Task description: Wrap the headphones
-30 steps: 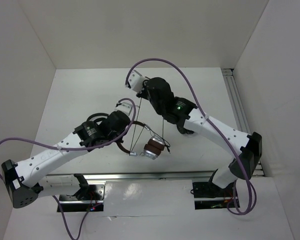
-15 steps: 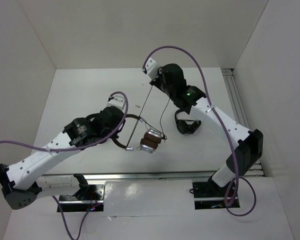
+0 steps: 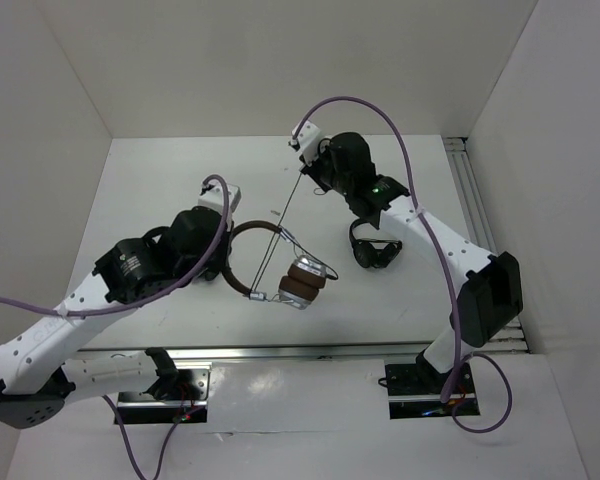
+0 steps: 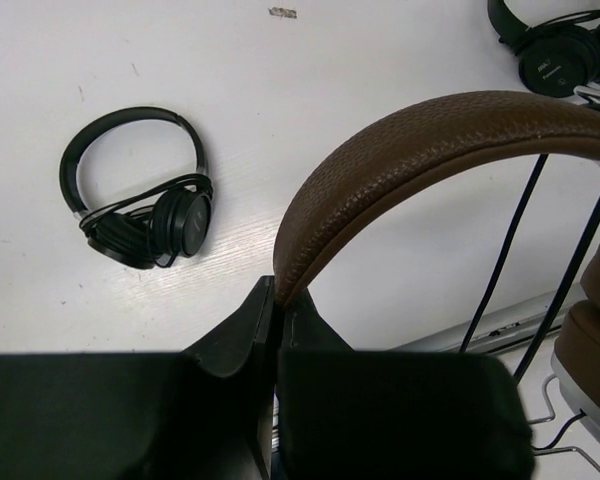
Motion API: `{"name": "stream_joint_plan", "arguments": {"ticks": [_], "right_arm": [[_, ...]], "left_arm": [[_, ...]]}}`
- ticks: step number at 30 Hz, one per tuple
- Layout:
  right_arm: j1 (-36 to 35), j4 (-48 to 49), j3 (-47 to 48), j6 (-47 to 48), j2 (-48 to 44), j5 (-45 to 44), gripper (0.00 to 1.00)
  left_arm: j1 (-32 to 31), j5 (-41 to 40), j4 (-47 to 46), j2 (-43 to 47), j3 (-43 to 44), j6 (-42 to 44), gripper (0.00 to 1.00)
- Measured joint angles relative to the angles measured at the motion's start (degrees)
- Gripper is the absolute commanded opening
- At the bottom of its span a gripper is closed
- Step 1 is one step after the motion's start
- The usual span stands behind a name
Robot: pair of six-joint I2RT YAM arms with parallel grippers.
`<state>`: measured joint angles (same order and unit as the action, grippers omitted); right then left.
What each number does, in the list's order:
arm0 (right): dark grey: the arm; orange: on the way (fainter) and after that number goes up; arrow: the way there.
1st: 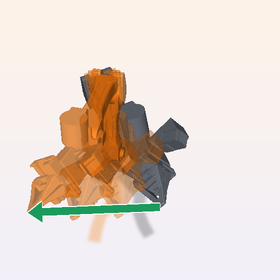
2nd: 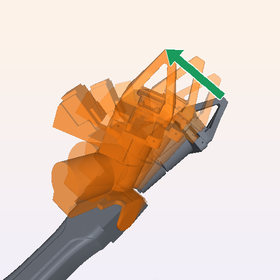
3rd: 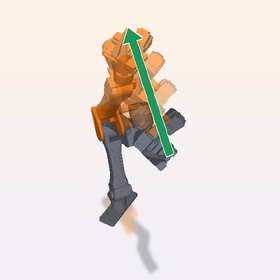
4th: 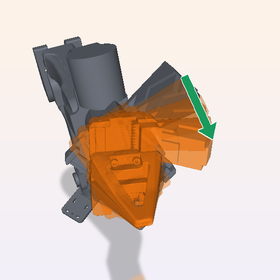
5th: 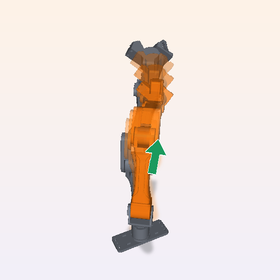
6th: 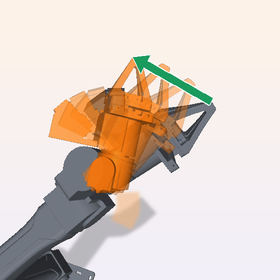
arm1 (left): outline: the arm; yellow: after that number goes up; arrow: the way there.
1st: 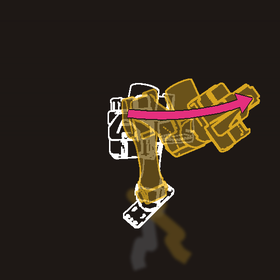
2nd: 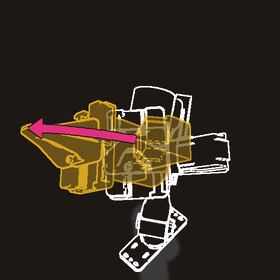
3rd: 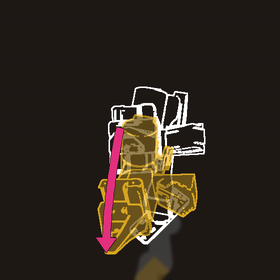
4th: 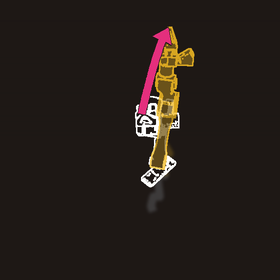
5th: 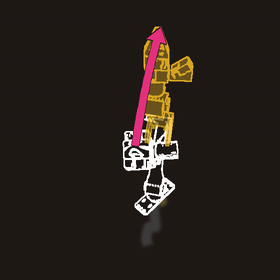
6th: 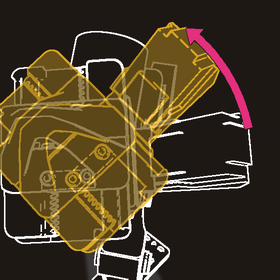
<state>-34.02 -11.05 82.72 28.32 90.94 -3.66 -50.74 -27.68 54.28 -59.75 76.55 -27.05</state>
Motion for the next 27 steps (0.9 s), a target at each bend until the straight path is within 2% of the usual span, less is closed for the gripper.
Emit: {"name": "stream_joint_plan", "arguments": {"ticks": [10, 16, 20, 27], "right_arm": [[0.42, 9.64, -9.33, -9.79, 0.09, 13.29, 0.0], [-0.42, 20.98, -14.97, -18.49, 1.53, 25.11, 0.0], [-0.72, 29.97, -17.88, -25.38, 4.61, 32.3, 0.0], [-1.16, 40.26, -21.59, -33.35, 10.49, 38.07, 0.0]], "left_arm": [[-0.15, -2.89, 3.02, 0.61, 5.22, -1.01, 0.0], [-0.2, -6.45, 1.9, -0.37, 9.75, -4.57, 0.0], [-0.2, -8.07, 1.01, -3.48, 13.2, -6.29, 0.0], [0.44, -10.19, 1.31, -13.0, 24.61, -6.73, 0.0]]}}
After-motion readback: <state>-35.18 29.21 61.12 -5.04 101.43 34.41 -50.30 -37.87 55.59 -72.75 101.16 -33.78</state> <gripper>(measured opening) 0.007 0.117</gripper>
